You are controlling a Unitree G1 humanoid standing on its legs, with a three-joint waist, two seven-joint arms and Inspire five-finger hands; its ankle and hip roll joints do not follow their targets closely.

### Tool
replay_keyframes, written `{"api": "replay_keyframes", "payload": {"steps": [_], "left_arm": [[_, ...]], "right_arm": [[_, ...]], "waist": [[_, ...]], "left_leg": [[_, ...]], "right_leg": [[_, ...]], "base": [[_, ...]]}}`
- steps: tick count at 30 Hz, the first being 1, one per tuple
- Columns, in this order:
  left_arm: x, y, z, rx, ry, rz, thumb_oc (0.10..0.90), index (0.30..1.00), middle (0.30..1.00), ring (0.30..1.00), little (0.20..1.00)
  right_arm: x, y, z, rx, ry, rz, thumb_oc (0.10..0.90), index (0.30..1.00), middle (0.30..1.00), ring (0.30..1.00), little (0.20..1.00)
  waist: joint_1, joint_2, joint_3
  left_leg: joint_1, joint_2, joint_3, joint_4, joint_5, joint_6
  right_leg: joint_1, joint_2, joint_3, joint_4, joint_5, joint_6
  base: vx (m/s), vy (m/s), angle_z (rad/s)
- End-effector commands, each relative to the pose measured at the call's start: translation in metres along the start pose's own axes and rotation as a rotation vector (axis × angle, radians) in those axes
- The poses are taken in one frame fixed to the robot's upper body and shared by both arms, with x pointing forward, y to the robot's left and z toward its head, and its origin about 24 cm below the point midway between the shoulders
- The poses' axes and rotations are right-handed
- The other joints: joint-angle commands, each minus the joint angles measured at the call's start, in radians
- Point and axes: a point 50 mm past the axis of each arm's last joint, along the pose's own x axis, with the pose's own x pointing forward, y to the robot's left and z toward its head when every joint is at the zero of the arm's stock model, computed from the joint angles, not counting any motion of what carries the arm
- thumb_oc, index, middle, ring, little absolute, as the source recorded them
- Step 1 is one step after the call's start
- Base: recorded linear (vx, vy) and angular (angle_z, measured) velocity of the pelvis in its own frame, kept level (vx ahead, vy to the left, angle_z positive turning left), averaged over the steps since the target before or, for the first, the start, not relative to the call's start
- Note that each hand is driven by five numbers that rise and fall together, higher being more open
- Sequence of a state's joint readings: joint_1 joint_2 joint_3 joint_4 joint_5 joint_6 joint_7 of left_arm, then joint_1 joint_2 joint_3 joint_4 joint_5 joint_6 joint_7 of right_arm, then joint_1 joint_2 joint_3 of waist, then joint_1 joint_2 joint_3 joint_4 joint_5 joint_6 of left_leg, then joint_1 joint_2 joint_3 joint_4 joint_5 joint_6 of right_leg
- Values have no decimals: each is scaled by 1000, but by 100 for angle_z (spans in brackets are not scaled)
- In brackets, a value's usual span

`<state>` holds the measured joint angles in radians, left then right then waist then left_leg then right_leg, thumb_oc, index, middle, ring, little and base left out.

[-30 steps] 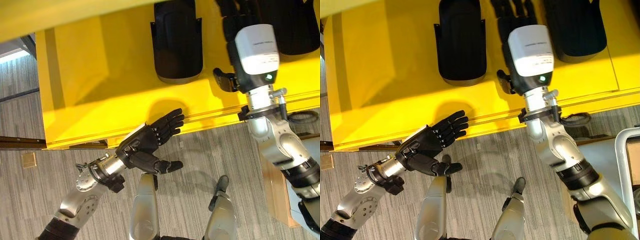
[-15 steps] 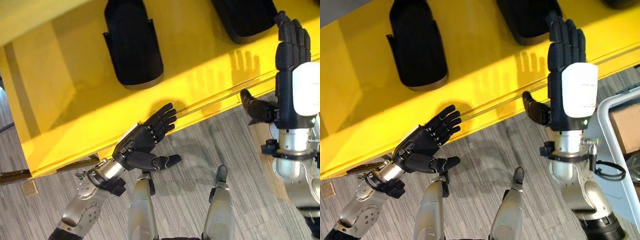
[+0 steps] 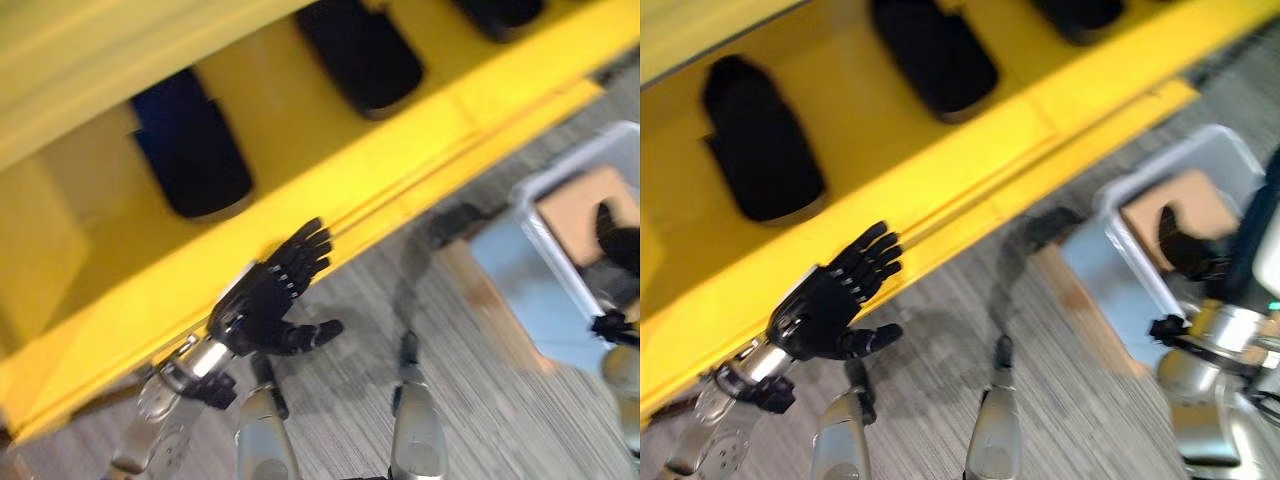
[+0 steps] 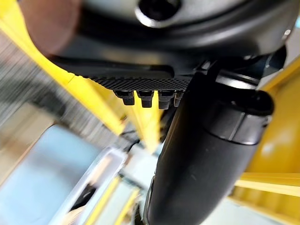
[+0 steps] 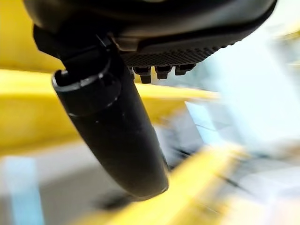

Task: Move parts from the plastic box to the shelf.

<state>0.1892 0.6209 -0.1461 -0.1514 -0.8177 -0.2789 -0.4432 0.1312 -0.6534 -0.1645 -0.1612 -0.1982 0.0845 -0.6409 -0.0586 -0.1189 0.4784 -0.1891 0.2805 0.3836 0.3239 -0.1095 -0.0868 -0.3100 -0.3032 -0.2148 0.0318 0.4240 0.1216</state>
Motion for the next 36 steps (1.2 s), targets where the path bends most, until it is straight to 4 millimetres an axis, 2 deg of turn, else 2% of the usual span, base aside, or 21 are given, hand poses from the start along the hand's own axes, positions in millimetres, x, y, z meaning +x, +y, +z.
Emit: {"api": "replay_keyframes", "payload": {"steps": [1,3,4,5,6,9,11,12,14,15,16,18,20,21,22,26,27,29,31,34,36], "left_arm": [[6,-10,38,72,-236,20,900,1000,1000,1000,1000],[4,-7,38,66,-237,47,900,1000,1000,1000,1000],[1,-5,38,42,-249,54,900,1000,1000,1000,1000],[1,-5,39,28,-257,58,900,1000,1000,1000,1000],[-1,-3,41,-19,-285,80,900,1000,1000,1000,1000],[-2,-2,40,-52,-310,110,900,1000,1000,1000,1000],[-1,-2,38,-55,-311,114,900,1000,1000,1000,1000],[0,-3,38,-60,-322,115,900,1000,1000,1000,1000],[1,-3,38,-69,-340,145,900,1000,1000,1000,1000],[3,-5,37,-95,-370,209,900,1000,1000,1000,1000],[4,-5,36,-106,-375,233,900,1000,1000,1000,1000],[7,-7,35,-117,-365,233,900,1000,1000,1000,1000],[12,-5,34,-114,-365,227,900,1000,1000,1000,1000],[16,-5,34,-116,-368,212,900,1000,1000,1000,1000],[19,-5,34,-112,-367,194,900,1000,1000,1000,1000],[24,-12,28,-103,-324,121,900,1000,1000,1000,1000],[25,-12,27,-103,-321,112,900,1000,1000,1000,1000],[24,-16,21,-91,-294,75,900,1000,1000,1000,1000],[22,-13,24,-78,-303,86,900,1000,1000,1000,1000],[23,-14,26,-50,-286,51,900,1000,1000,1000,1000],[20,-11,24,-43,-261,71,900,1000,1000,1000,1000]], "right_arm": [[-7,-18,-19,-50,73,-37,900,1000,1000,1000,1000],[-19,-17,-33,-39,162,-17,900,1000,1000,1000,1000],[-23,-18,-39,-71,186,-18,900,1000,1000,1000,1000],[-24,-19,-40,-73,188,-21,900,1000,1000,1000,1000],[-21,-22,-40,-93,183,-36,900,1000,1000,1000,1000],[-11,-29,-38,-134,163,-48,900,1000,1000,1000,1000],[-4,-29,-35,-141,146,-37,900,1000,1000,1000,1000],[7,-27,-28,-149,114,-12,900,1000,1000,1000,1000],[25,-21,-13,-137,49,17,900,1000,1000,1000,1000],[44,-6,16,-116,-75,92,900,1000,1000,1000,1000],[46,-1,25,-103,-113,127,900,1000,1000,1000,1000],[47,1,28,-98,-124,138,900,1000,1000,1000,1000],[43,3,29,-69,-122,150,900,1000,1000,1000,1000],[39,6,31,-88,-160,120,900,1000,1000,1000,1000],[38,8,32,-87,-168,110,900,1000,1000,1000,1000],[28,14,29,-118,-189,97,900,1000,1000,1000,1000],[27,15,29,-116,-188,103,900,1000,1000,1000,1000],[24,25,33,-99,-204,162,900,1000,1000,1000,1000],[26,28,39,-107,-242,172,900,1000,1000,1000,1000],[27,26,40,-115,-252,169,900,1000,1000,1000,1000],[22,26,35,-95,-213,193,900,1000,1000,1000,1000]], "waist": [[-40,27,-97],[-30,19,-108],[-26,14,-105],[-25,16,-103],[-26,26,-98],[-27,36,-97],[-28,33,-102],[-21,28,-111],[-3,33,-115],[30,53,-126],[35,59,-131],[32,60,-136],[31,61,-132],[36,66,-126],[38,68,-127],[49,79,-125],[50,79,-125],[66,88,-130],[86,79,-135],[91,60,-147],[98,39,-160]], "left_leg": [[37,-13,43,-113,-5,86],[-6,41,21,-66,11,50],[-26,82,2,-47,32,17],[-29,93,-3,-45,39,10],[-22,132,-19,-77,84,-21],[28,168,-46,-183,146,-44],[42,171,-69,-204,154,-46],[49,167,-124,-214,167,-46],[52,144,-233,-210,186,-46],[52,57,-385,-194,176,-13],[53,17,-411,-167,147,2],[20,-1,-393,-106,150,11],[-44,-83,-391,-12,105,37],[-79,-145,-398,-7,86,45],[-86,-160,-388,-35,91,44],[-142,-167,-365,-175,208,3],[-144,-166,-362,-189,216,0],[-158,-184,-396,-254,258,-5],[-149,-218,-433,-247,226,20],[-154,-238,-398,-199,174,47],[-132,-251,-355,-170,126,79]], "right_leg": [[69,12,-9,314,-428,18],[102,24,-16,332,-518,-5],[136,43,-27,312,-544,-5],[138,47,-29,313,-548,-7],[124,70,-30,355,-586,-20],[84,98,-32,449,-643,-56],[68,109,-22,470,-653,-68],[57,132,-2,470,-658,-83],[47,166,39,464,-659,-99],[38,214,115,428,-634,-122],[50,229,142,406,-630,-129],[64,239,150,375,-612,-138],[71,247,155,346,-592,-142],[72,262,157,327,-578,-139],[83,269,150,309,-574,-134],[183,293,128,223,-575,-137],[194,294,126,214,-576,-138],[255,306,153,171,-580,-137],[268,307,179,177,-599,-132],[279,301,168,207,-631,-127],[273,292,127,327,-651,-110]], "base": [[-137,-753,-77],[5,-720,12],[19,-616,-15],[-47,-590,-38],[-69,-389,-27],[-56,-373,5],[-16,-255,-2],[16,-271,-11],[61,-216,-87],[152,-151,-188],[161,-166,-213],[80,-124,-138],[25,-119,-73],[55,-82,-35],[77,-45,-27],[209,29,-51],[353,105,35],[460,286,49],[313,278,-2],[206,121,-75],[206,74,-47]]}}
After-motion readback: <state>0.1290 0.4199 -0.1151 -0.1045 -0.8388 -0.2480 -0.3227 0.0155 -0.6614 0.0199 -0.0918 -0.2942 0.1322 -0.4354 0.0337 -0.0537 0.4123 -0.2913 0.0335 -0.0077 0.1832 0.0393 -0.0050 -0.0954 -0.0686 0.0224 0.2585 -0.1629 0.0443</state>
